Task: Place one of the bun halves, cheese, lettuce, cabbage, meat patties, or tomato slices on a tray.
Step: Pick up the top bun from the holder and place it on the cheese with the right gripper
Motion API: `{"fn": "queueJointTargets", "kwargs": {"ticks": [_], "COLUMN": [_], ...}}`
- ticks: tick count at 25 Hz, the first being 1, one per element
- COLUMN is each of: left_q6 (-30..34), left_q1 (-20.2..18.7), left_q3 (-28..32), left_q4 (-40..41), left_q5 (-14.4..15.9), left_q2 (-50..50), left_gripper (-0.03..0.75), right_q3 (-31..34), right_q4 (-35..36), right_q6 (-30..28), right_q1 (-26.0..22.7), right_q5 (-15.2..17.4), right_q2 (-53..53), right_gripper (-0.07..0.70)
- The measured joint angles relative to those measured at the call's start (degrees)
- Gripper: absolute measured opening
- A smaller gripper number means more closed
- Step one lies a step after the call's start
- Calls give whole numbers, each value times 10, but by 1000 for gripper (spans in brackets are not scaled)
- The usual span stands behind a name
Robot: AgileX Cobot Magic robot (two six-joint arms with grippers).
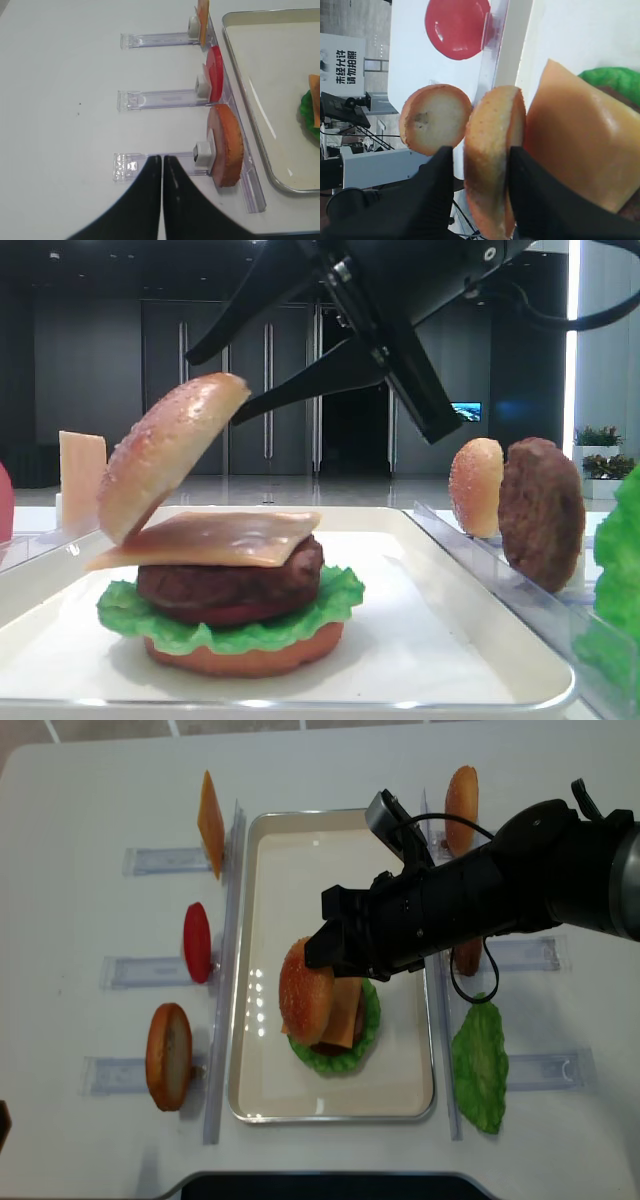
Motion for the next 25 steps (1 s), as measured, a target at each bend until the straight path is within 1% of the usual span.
{"fn": "queueJointTargets", "kwargs": {"ticks": [5, 11, 14, 25], "left_q6": [0, 0, 0, 0], "left_q1": [0, 0, 0, 0], "left_q3": [0, 0, 0, 0], "left_q4": [0, 0, 0, 0], "left_q5": [0, 0, 0, 0], "left_q2": [0, 0, 0, 0], "left_gripper": [0, 0, 0, 0], "right_q3": [0, 0, 0, 0], "right_q4": [0, -5, -17, -65], "right_q6": [0, 0, 7, 29], "right_q1": [0, 0, 0, 0], "right_q5": [-7, -11, -20, -54], "right_q2": [0, 0, 0, 0], "right_gripper": [299, 378, 403, 411]}}
